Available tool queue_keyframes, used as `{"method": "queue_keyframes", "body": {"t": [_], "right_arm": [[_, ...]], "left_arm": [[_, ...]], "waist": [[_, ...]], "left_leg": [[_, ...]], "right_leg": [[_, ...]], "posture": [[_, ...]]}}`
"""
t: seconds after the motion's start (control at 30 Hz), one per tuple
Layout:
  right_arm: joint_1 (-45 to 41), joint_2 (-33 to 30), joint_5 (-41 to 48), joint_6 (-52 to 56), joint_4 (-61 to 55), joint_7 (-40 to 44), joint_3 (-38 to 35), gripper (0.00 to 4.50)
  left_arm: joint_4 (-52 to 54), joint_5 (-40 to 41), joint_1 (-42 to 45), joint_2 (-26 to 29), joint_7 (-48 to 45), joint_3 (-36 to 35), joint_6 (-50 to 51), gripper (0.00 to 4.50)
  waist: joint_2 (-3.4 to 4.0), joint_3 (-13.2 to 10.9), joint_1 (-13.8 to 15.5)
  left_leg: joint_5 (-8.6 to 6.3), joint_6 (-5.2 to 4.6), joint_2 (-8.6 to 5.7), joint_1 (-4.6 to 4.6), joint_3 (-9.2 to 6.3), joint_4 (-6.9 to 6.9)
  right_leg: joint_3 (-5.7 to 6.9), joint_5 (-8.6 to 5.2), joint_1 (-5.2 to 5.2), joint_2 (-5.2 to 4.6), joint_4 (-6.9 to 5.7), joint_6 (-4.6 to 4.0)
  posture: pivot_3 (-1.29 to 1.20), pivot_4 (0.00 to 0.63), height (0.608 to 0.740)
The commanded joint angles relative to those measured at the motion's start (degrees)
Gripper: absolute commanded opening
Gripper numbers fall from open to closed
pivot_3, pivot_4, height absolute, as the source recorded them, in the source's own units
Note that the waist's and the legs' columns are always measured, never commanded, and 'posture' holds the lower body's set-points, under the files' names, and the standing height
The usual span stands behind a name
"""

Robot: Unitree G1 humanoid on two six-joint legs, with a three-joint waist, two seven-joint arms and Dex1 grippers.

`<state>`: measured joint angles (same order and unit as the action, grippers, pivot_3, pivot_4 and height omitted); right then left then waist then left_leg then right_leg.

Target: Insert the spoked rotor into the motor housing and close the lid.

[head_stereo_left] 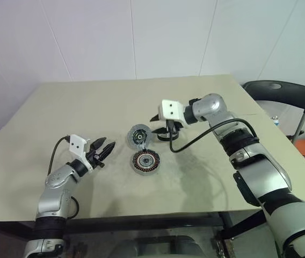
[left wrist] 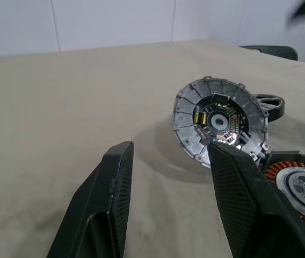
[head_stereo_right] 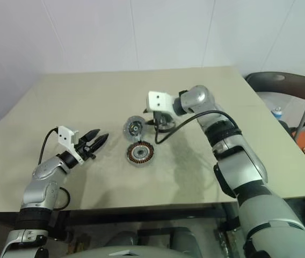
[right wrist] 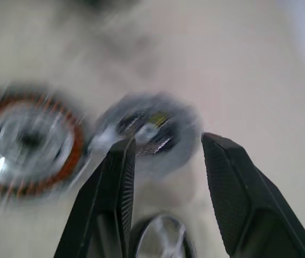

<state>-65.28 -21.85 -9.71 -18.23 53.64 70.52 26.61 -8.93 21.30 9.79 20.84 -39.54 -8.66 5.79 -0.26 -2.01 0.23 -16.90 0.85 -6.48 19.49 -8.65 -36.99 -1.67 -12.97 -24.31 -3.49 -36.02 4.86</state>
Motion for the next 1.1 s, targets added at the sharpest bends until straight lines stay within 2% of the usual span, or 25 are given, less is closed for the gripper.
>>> {"method": "queue_keyframes", "body": {"t": [0.03, 0.2, 0.53, 1.1], "right_arm": [[-6.0, 1.2, -6.0, -8.4, 7.9, -1.2, 2.6, 2.05], [-10.6, 4.3, -12.4, -10.9, 17.0, -5.1, 5.1, 2.05], [-13.4, 3.0, -24.0, -9.1, 23.2, -11.9, 9.9, 2.05], [-11.5, 7.0, -25.1, -7.1, 24.0, -15.8, 7.4, 2.05]], "left_arm": [[1.7, 0.4, 0.8, 0.3, 0.1, -0.7, -0.5, 2.34], [3.4, 0.5, -1.1, 0.2, 0.9, -1.0, -0.6, 2.34], [5.8, 0.8, -3.8, 0.3, 2.3, -1.4, -0.6, 2.34], [6.1, 0.6, -4.3, -0.3, 2.9, -1.0, -1.0, 2.34]], "waist": [[0.0, 0.0, 0.0], [0.02, 0.0, -0.9], [0.06, 0.0, -1.0], [0.09, 0.0, -1.1]], "left_leg": [[0.0, 0.0, 0.0, 0.01, 0.0, 0.0], [0.0, 0.03, 0.01, 0.0, 0.02, 0.07], [-0.01, 0.05, -0.01, 0.01, 0.03, 0.07], [-0.02, 0.08, 0.03, -0.02, 0.1, 0.1]], "right_leg": [[-0.01, 0.0, -0.02, 0.0, -0.01, 0.0], [-0.1, 0.0, -0.1, 0.02, -0.08, -0.02], [-0.13, 0.0, -0.12, 0.08, -0.1, -0.03], [-0.21, 0.01, -0.15, 0.17, -0.12, -0.05]], "posture": [[0.0, 0.0, 0.74], [0.0, 0.0, 0.74], [0.0, 0.0, 0.74], [0.0, 0.0, 0.74]]}}
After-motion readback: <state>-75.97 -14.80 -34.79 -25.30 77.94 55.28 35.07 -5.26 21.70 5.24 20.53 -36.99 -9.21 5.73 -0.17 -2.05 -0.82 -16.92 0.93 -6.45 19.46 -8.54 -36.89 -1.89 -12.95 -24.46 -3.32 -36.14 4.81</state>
